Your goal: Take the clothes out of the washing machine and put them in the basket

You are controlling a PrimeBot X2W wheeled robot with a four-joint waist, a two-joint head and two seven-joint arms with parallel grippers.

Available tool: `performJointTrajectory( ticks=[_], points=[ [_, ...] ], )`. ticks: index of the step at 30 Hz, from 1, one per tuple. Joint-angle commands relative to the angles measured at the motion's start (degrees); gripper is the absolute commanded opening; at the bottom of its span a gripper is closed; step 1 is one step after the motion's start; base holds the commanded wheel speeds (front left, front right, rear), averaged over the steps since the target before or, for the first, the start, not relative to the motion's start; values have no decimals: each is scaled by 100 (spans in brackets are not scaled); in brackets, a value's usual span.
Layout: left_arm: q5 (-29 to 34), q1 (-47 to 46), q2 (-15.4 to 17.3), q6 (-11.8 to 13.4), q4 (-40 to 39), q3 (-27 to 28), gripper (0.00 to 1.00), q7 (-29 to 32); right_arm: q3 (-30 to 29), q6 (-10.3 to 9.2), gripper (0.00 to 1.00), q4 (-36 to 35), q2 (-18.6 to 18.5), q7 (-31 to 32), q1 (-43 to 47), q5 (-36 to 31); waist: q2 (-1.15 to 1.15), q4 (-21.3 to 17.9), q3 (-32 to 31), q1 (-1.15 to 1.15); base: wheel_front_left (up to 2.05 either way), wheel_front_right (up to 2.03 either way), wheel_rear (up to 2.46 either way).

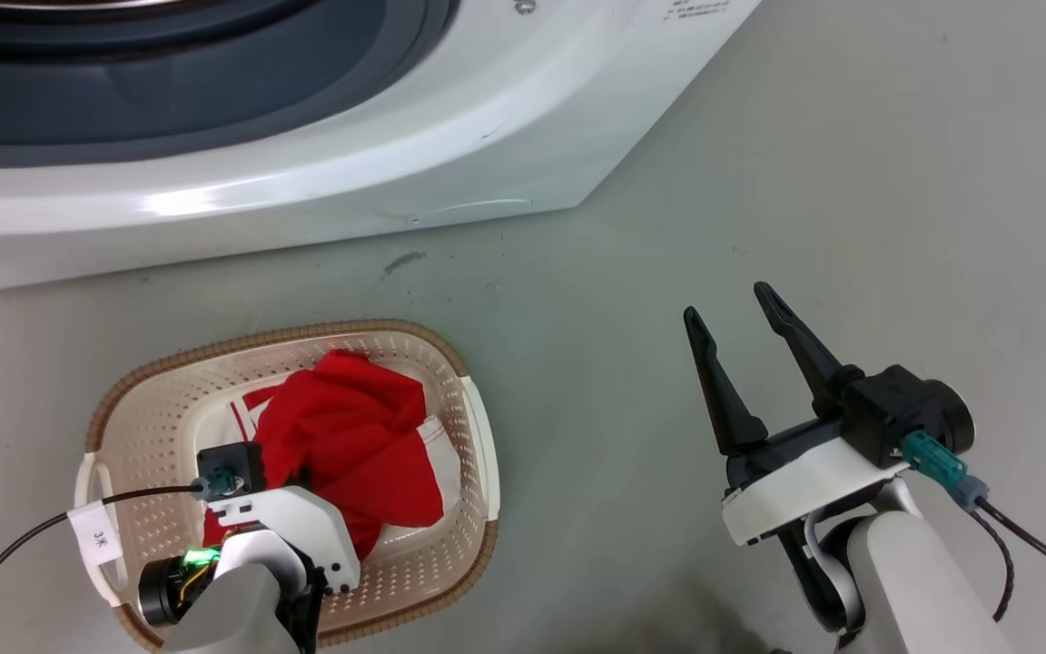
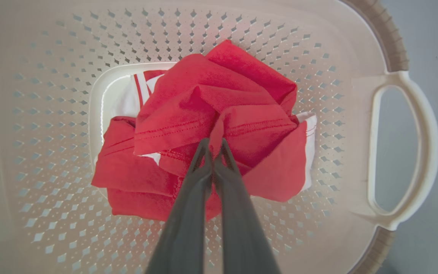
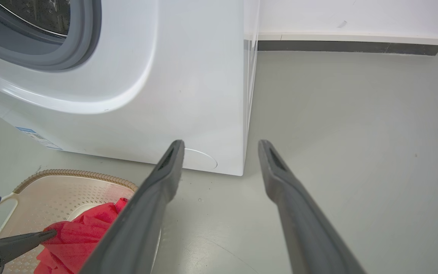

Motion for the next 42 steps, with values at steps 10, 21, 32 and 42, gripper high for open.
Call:
performJointTrajectory(
  ticks=[10, 21, 32, 42],
  points=[
    [119, 752, -132, -138, -677, 114, 100, -28, -223, -4, 100, 403, 0, -112, 222, -125, 0, 274, -1555, -1, 0, 0, 0],
    [593, 1621, -264, -120, -2367, 623, 100, -24, -660, -4, 100, 235, 1, 94, 719, -419, 0, 763, -2604, -1, 0, 0, 0],
    [1488, 2124, -304, -105, -4557, 1022, 100, -23, -982, -4, 100, -147, 1, 280, 1092, -570, 0, 1051, -3121, -1, 0, 0, 0],
    [2148, 2555, -246, -83, -6099, 1055, 100, -22, -1181, -4, 100, -474, 1, 455, 1432, -679, 0, 1101, -3416, -1, 0, 0, 0]
  ],
)
